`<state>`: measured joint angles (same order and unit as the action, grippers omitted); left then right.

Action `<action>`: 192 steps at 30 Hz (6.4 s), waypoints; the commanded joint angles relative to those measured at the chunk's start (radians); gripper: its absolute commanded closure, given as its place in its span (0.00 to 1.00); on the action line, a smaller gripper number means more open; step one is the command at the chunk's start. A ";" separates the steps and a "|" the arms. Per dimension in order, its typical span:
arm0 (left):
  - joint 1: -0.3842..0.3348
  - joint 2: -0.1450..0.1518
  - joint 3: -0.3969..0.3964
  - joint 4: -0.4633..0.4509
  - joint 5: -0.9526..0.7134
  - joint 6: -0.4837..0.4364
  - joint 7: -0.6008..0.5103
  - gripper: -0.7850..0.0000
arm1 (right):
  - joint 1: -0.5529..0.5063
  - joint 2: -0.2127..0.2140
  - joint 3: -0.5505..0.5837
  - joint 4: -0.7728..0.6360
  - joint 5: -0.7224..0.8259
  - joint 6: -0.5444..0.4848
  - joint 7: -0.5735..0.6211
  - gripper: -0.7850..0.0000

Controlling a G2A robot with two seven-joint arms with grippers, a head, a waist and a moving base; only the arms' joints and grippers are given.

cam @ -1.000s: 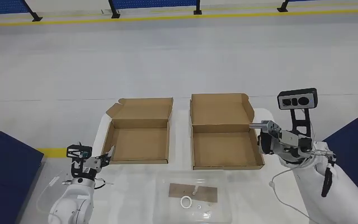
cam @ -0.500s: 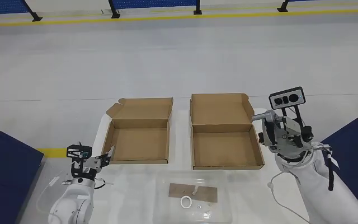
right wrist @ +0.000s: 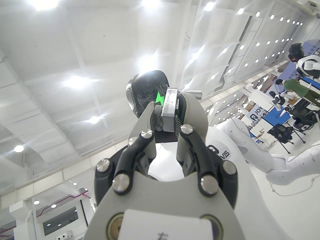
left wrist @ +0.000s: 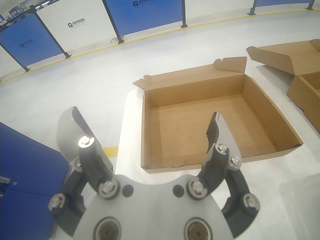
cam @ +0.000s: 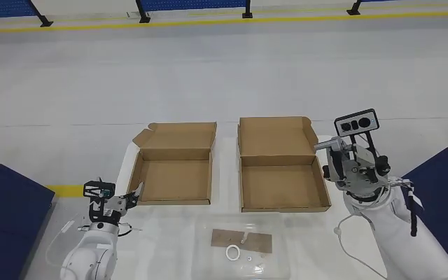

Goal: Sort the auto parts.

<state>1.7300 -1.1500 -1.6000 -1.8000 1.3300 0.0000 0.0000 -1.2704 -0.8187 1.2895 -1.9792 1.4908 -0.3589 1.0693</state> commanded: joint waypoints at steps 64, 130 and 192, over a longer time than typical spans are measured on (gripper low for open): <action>0.000 0.000 0.000 0.000 0.000 0.000 0.000 0.00 | -0.168 -0.052 0.294 -0.022 -1.092 0.025 -0.310 1.00; 0.000 0.000 0.000 0.000 0.000 0.000 0.000 0.00 | 0.136 -0.133 -0.203 0.241 -2.356 0.726 -0.321 1.00; 0.000 0.000 0.000 0.000 0.000 0.000 0.000 0.00 | 0.139 -0.195 -0.207 0.525 -2.342 0.677 -0.326 1.00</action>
<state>1.7300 -1.1500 -1.6000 -1.8000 1.3300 0.0000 0.0000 -1.1319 -1.0129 1.0812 -1.4604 -0.8530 0.3214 0.7451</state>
